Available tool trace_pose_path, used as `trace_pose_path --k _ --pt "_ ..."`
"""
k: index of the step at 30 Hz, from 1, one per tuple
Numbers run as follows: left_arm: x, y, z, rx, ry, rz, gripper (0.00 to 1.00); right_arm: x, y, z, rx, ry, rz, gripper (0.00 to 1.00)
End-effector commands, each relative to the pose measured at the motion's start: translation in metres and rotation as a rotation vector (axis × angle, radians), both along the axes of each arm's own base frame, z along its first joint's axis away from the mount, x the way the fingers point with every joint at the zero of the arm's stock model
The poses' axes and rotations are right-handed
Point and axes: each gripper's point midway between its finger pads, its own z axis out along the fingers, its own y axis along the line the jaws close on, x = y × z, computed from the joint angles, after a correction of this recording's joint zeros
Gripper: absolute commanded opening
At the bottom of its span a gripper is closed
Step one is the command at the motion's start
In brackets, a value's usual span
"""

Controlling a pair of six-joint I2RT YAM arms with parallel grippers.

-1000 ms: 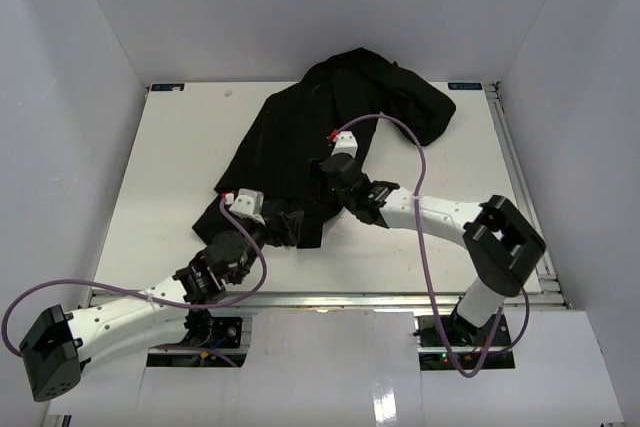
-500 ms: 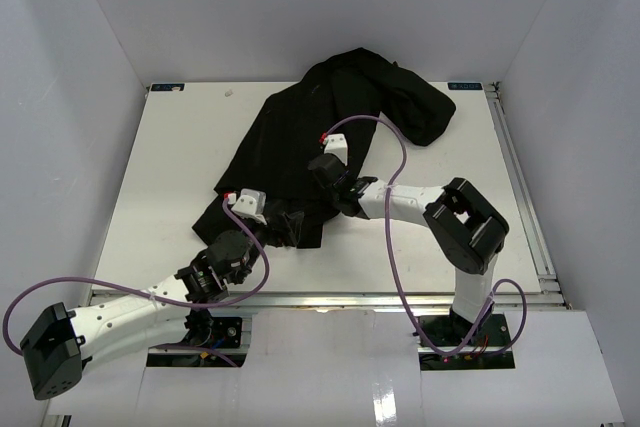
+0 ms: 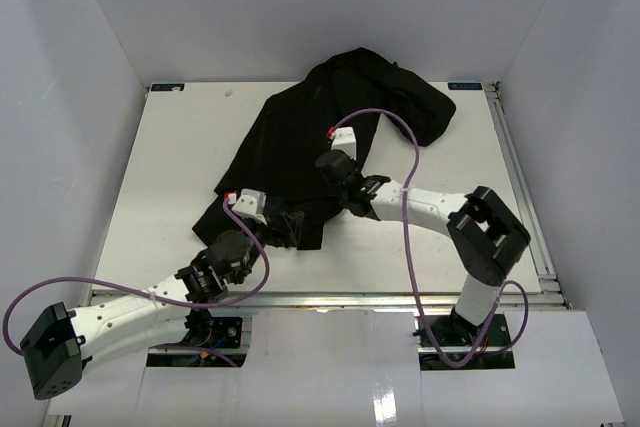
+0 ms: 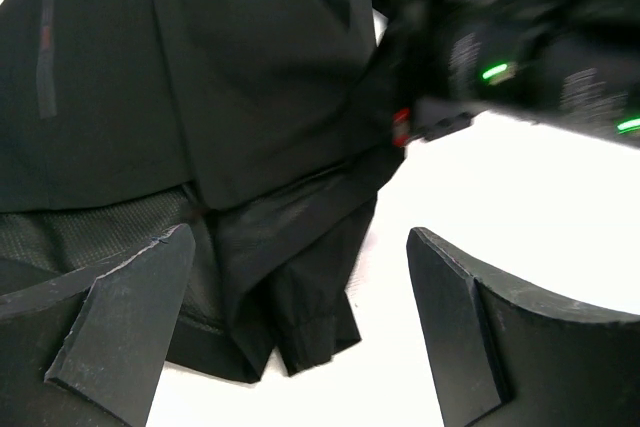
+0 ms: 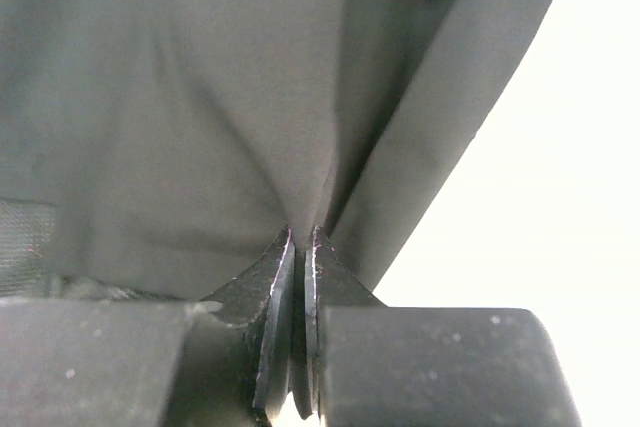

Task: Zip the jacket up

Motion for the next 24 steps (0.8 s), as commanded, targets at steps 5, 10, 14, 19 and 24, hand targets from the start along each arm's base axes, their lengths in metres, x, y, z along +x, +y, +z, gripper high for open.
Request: trace_pose_path --k 5,10,14,19,24 --pt "0.001 -0.004 0.012 -0.023 -0.015 -0.005 0.98 -0.022 -0.081 0.020 -0.032 -0.048 -0.116 0.08" --pt "0.001 -0.006 0.012 -0.024 -0.015 -0.012 0.98 -0.041 -0.116 0.007 0.005 -0.018 -0.174 0.08" --pt "0.001 -0.006 0.011 -0.021 -0.014 -0.016 0.98 -0.056 -0.143 -0.011 -0.004 0.015 -0.226 0.09" --pt "0.001 -0.008 0.011 -0.019 -0.015 -0.020 0.98 -0.062 -0.144 -0.010 0.011 0.026 -0.199 0.25" --pt "0.002 -0.007 0.010 -0.015 -0.014 -0.014 0.98 -0.059 -0.134 0.017 -0.009 0.015 -0.155 0.42"
